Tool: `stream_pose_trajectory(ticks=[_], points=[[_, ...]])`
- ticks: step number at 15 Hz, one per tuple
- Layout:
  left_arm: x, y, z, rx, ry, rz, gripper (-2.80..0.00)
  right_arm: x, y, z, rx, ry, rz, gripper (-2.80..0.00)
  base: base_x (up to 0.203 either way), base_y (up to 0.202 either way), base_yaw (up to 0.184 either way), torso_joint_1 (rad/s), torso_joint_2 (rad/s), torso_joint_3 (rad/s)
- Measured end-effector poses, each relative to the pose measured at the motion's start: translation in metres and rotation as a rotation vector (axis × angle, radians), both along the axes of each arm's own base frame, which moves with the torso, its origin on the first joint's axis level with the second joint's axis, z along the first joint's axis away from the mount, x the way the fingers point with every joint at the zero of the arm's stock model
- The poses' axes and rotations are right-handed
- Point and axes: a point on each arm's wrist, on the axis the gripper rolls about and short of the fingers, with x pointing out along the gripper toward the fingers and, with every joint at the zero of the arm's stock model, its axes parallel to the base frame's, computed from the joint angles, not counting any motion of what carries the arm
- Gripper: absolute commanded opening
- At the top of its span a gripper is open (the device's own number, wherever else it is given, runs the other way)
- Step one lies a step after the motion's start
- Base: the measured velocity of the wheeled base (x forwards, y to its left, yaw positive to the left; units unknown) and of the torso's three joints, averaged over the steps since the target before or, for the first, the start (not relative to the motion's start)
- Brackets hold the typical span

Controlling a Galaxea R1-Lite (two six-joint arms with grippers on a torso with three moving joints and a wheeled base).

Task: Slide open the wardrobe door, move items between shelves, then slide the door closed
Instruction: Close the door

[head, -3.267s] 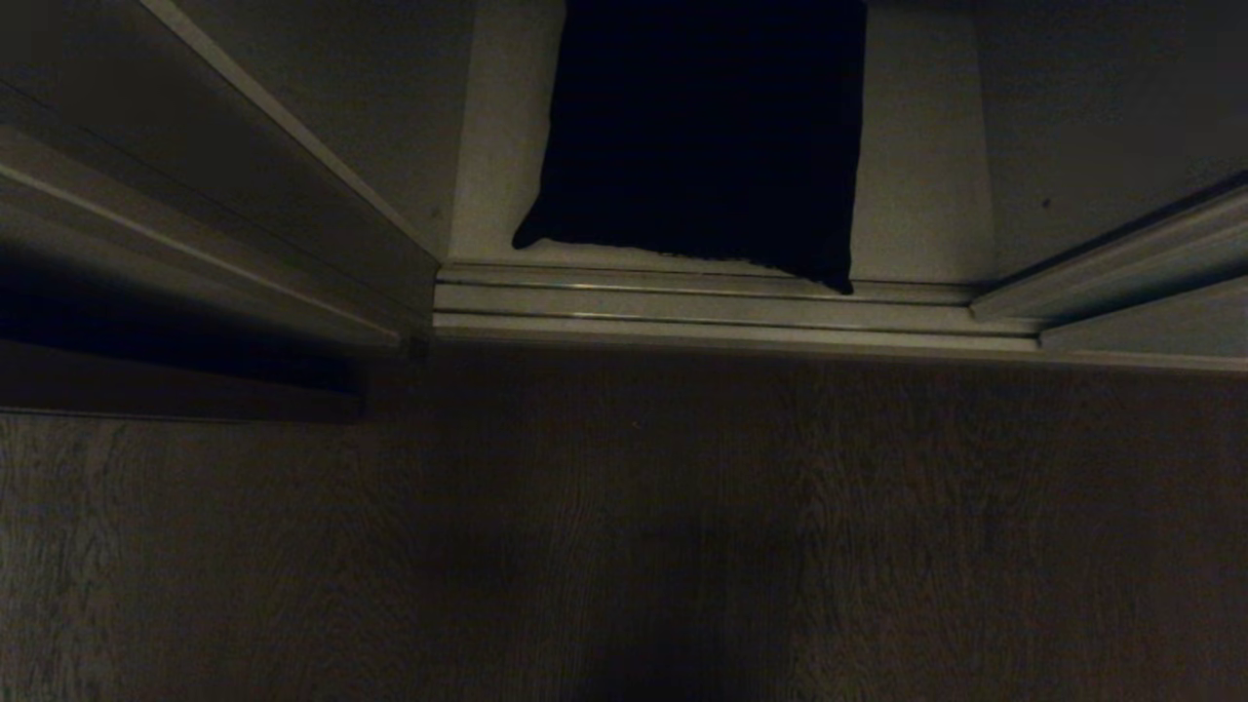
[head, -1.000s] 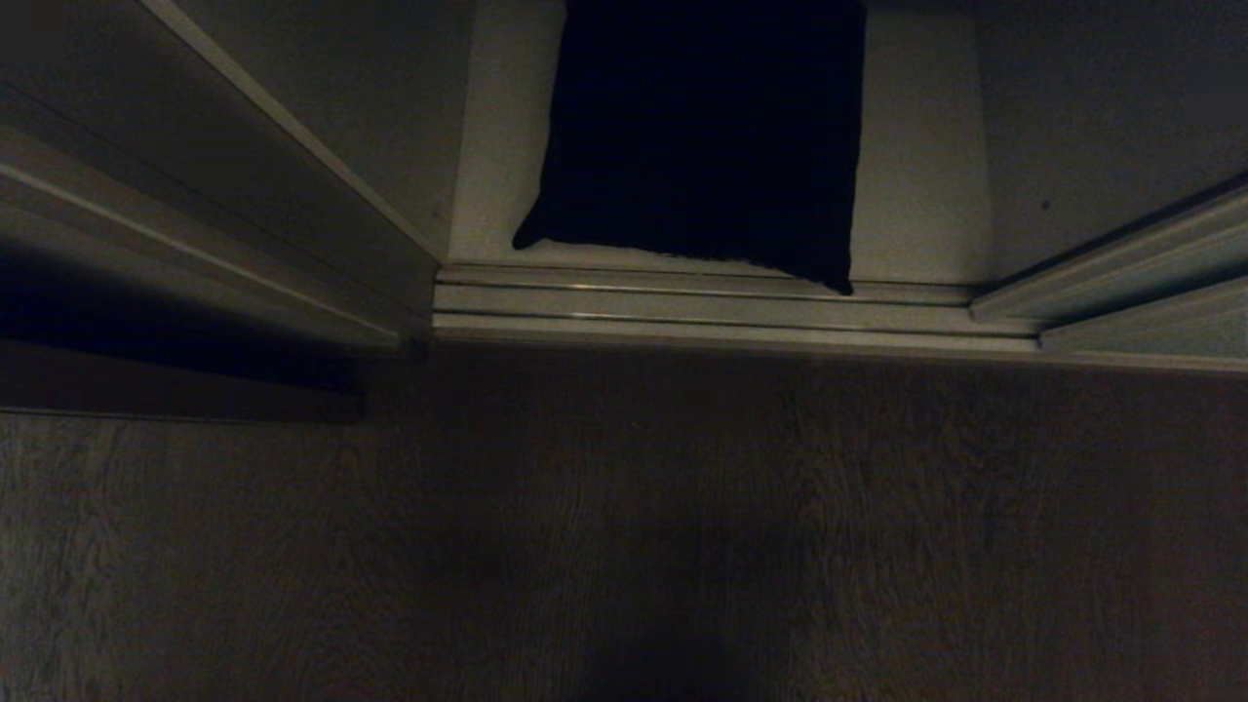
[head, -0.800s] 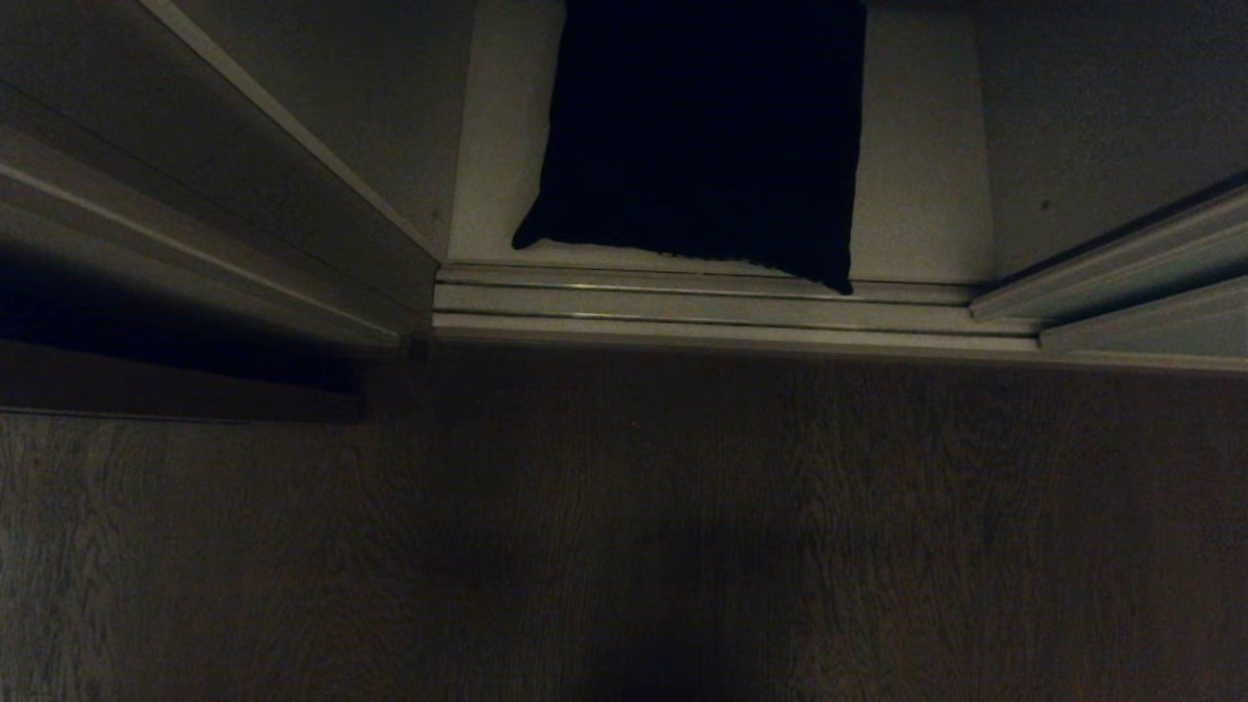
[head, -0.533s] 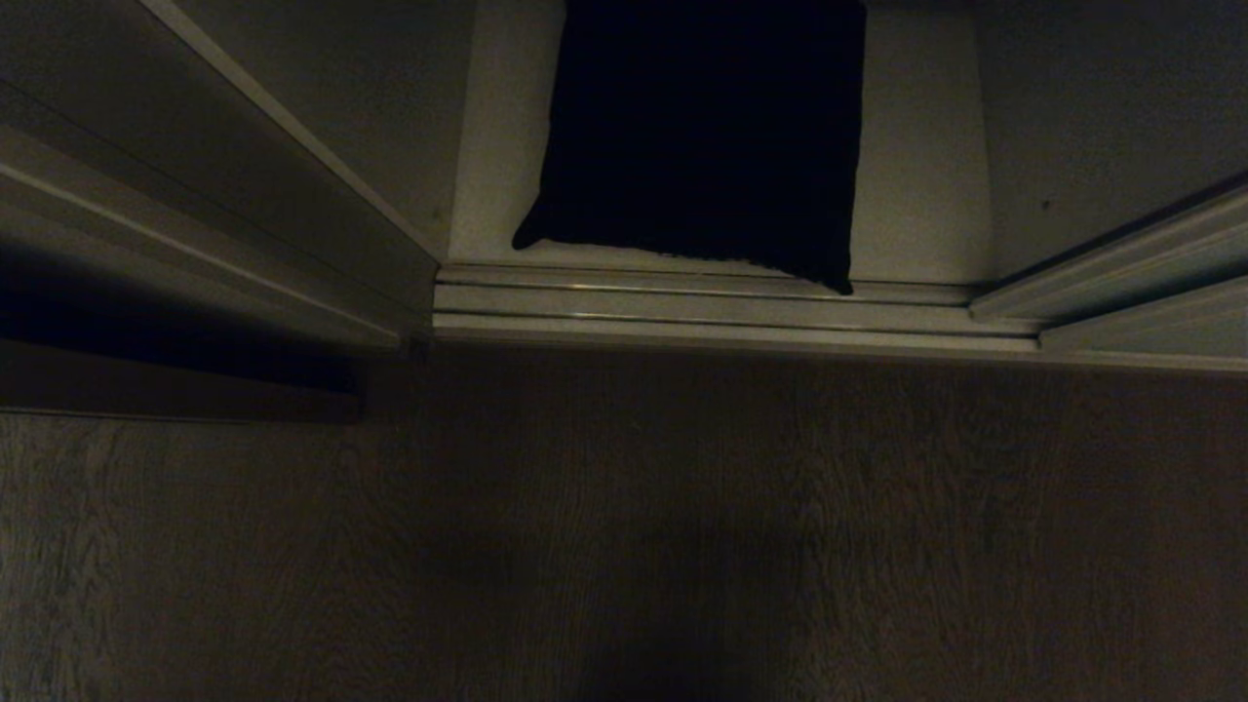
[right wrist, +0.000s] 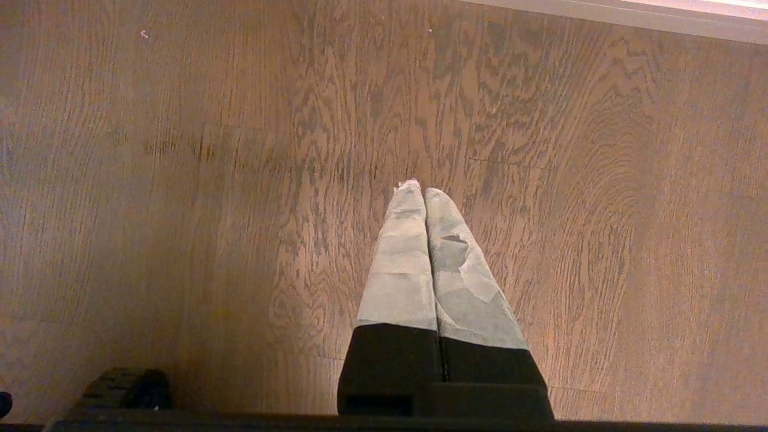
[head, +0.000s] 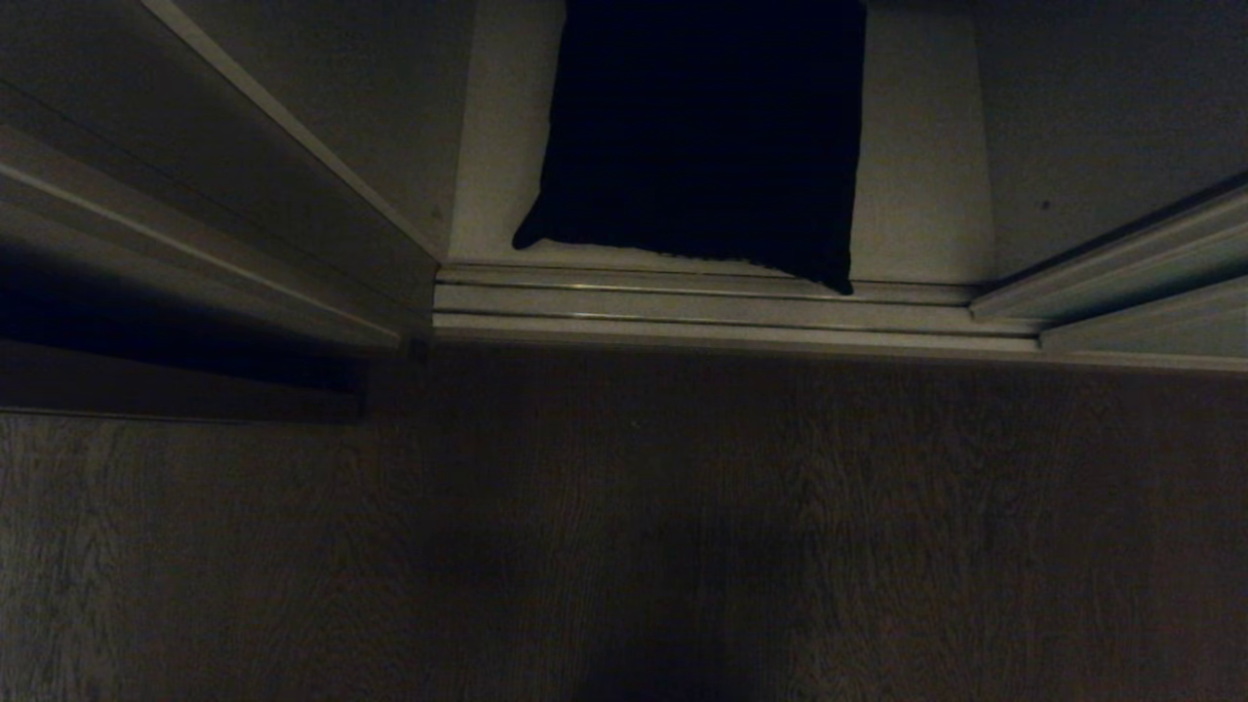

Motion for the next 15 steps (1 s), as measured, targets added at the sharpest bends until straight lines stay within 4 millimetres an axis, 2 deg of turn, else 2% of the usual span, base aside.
stream_pose_trajectory(ticks=[5, 9, 15], points=[[-0.0001, 0.0, 0.0003, -0.016, 0.001, 0.0, -2.8, 0.0, 0.0, 0.0, 0.0, 0.0, 0.0, -2.8, 0.0, 0.0, 0.0, 0.003, 0.0, 0.034], [-0.0002, 0.0002, 0.0009, -0.081, -0.002, 0.008, -2.8, 0.0, 0.0, 0.0, 0.001, 0.0, 0.001, -2.8, 0.0, 0.0, 0.0, 0.004, 0.0, 0.18], [-0.0003, 0.0002, 0.0008, -0.084, 0.0, 0.007, -2.8, 0.0, 0.0, 0.0, 0.001, 0.0, 0.001, -2.8, 0.0, 0.0, 0.0, 0.003, 0.0, 0.199]])
